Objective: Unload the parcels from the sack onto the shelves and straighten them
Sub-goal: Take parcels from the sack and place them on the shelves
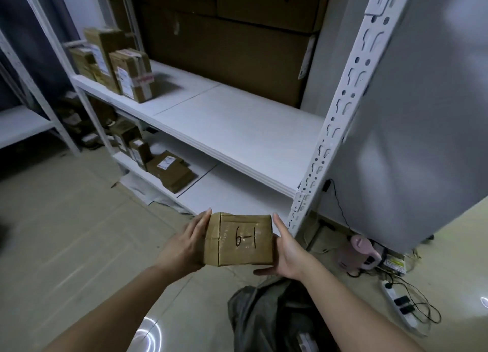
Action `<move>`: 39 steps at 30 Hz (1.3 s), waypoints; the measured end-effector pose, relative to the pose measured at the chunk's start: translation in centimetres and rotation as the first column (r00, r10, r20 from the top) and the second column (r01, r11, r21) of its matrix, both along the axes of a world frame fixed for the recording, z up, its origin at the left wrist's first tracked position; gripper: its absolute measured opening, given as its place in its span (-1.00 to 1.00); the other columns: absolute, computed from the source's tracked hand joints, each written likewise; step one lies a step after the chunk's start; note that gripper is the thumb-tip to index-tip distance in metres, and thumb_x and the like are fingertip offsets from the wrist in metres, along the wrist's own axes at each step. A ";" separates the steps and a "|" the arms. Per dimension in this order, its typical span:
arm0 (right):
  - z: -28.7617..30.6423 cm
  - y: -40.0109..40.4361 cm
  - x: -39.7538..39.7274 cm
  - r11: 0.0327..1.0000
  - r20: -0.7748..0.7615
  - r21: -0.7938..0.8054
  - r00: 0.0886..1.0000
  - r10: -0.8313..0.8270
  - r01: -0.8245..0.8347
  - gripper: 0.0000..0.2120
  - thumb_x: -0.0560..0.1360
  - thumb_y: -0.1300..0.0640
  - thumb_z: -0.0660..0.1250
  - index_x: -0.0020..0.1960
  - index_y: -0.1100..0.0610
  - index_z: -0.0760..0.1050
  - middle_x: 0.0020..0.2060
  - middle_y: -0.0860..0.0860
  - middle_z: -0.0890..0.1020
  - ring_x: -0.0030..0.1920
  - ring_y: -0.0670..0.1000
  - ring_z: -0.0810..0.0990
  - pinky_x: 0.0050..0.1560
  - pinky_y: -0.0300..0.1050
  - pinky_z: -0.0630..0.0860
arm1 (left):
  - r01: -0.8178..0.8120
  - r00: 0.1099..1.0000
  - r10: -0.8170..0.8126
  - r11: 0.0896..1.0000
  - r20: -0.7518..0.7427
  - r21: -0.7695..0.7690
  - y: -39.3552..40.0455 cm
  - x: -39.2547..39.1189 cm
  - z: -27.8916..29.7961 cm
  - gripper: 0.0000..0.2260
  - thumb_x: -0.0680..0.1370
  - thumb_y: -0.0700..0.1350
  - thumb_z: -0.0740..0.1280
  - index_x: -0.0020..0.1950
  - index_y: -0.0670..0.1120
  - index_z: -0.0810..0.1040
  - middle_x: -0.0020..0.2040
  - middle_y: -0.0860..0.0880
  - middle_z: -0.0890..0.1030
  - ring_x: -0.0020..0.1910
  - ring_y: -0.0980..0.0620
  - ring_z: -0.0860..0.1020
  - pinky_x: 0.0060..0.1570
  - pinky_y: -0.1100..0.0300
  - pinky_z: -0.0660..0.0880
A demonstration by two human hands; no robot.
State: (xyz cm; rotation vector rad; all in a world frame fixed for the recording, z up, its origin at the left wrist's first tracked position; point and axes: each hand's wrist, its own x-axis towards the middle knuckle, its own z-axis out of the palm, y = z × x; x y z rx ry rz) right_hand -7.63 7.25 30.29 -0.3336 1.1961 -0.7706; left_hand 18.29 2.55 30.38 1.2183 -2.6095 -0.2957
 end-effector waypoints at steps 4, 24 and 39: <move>1.8 -1.1 0.4 0.997 0.070 -0.038 0.996 -0.062 0.064 -0.30 0.44 -0.45 0.10 0.27 0.07 0.50 0.11 0.20 0.65 0.18 0.24 0.58 0.21 0.19 0.47 | 0.035 0.999 -0.029 0.989 0.040 -0.146 -0.3 0.1 2.2 0.12 0.13 -0.11 0.66 0.52 -0.22 0.08 0.46 -0.22 0.31 0.37 -0.25 0.40 0.16 -0.12 0.51; 12.2 -14.7 16.1 0.879 -0.145 -0.466 0.971 -0.191 0.103 -0.43 0.48 -0.39 0.10 0.24 -0.04 0.55 0.02 0.05 0.70 0.07 0.09 0.67 0.23 0.16 0.51 | 0.092 0.382 0.726 0.586 -0.572 0.805 -9.8 9.1 13.1 -0.56 0.50 0.37 0.11 0.27 0.20 0.45 0.05 0.16 0.62 -0.02 0.11 0.63 -0.21 0.18 0.60; 29.1 -28.3 35.6 0.552 -0.288 -0.829 0.913 -0.288 -0.087 -0.48 0.57 -0.24 0.12 0.41 0.03 0.36 0.25 0.05 0.54 0.22 0.02 0.53 0.24 -0.02 0.49 | 0.053 0.197 0.518 0.842 -0.832 0.537 -24.2 26.3 30.0 -0.65 0.59 0.26 0.05 -0.09 0.10 0.52 -0.38 0.13 0.67 -0.38 0.20 0.64 -0.47 0.32 0.52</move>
